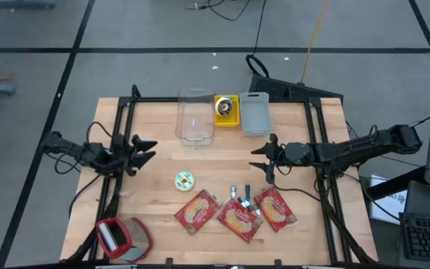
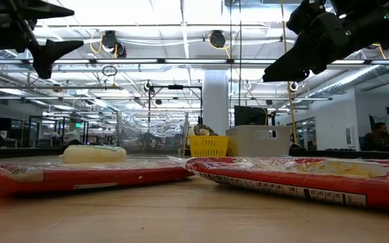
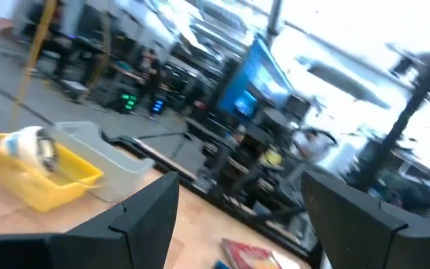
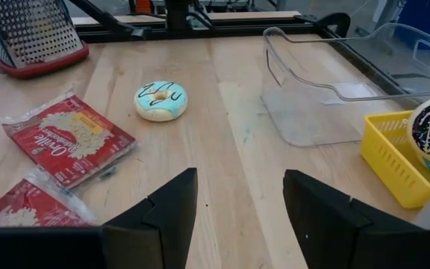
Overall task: Pick & Place Food Item
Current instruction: Put the light blue donut into the yellow bin
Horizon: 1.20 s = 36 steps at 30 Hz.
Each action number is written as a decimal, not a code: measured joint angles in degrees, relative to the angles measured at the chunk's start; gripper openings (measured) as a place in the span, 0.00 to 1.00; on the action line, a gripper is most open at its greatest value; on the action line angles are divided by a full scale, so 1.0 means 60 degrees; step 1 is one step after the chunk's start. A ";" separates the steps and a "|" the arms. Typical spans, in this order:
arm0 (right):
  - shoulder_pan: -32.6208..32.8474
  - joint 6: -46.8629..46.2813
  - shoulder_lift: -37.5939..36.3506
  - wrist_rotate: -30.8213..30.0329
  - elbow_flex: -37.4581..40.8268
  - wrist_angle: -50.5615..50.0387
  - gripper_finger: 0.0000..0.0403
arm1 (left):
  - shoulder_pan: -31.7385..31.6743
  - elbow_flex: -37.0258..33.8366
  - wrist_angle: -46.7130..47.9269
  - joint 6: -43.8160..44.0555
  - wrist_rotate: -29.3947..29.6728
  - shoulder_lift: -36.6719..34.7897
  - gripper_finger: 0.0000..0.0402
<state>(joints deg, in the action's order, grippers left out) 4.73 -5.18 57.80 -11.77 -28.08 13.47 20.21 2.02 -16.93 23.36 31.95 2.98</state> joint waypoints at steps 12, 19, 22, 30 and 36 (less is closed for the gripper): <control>0.0000 0.0589 -0.0004 -0.0015 0.0000 -0.0363 0.46 | 0.0004 0.0001 -0.0225 0.1746 -0.1223 0.2524 0.71; 0.0000 0.0692 -0.0007 -0.0022 0.0000 -0.0367 0.46 | 0.0004 0.1038 0.0620 0.2973 -0.2118 0.5283 0.71; 0.0000 0.0693 -0.0007 -0.0022 0.0000 -0.0358 0.46 | 0.0004 0.1914 0.1922 0.2979 -0.2174 0.6440 0.71; 0.0000 0.0509 -0.0007 -0.0022 0.0000 -0.0210 0.46 | -0.0014 0.3415 0.2833 0.3468 -0.2070 0.9693 0.71; 0.0000 0.0483 -0.0007 -0.0022 0.0000 -0.0210 0.46 | -0.0390 0.4066 0.3660 0.4357 -0.2105 1.1527 0.71</control>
<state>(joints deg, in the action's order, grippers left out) 4.73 -2.28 57.76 -11.90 -28.08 12.21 17.87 26.42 5.03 49.51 19.32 72.14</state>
